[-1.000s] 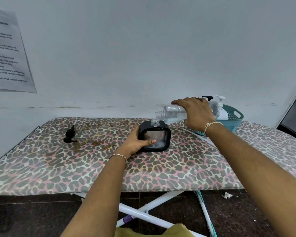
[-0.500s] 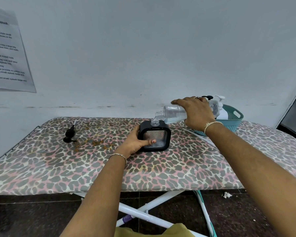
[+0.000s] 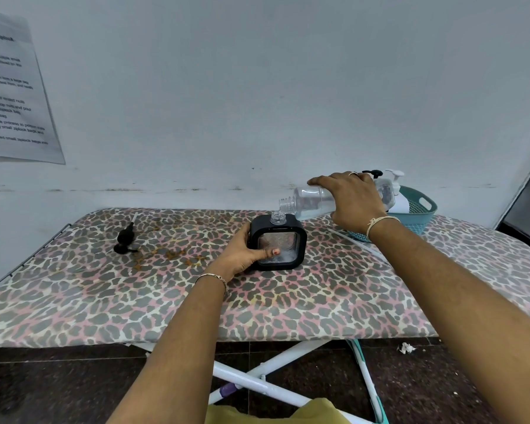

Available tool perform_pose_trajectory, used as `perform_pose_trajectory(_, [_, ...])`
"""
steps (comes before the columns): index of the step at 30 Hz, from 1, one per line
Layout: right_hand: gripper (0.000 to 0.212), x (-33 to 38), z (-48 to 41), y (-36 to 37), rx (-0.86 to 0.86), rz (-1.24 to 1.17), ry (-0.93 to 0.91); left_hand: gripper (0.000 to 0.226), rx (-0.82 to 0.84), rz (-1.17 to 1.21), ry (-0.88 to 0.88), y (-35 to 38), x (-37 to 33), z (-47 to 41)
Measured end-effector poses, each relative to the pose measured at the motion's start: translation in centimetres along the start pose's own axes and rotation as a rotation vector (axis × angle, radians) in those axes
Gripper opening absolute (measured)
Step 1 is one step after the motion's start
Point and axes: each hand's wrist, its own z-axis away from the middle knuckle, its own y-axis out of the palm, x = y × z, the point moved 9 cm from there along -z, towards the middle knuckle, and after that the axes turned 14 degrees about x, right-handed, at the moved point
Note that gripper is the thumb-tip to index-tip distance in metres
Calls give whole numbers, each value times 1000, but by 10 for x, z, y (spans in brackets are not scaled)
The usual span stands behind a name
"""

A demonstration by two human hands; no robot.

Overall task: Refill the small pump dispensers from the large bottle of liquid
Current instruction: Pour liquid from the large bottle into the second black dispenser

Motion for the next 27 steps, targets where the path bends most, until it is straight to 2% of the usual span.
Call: perform_pose_trajectory(27, [74,1,-1,-1,-5,-5,-10,84,3,-5,-3,-4,7,-7])
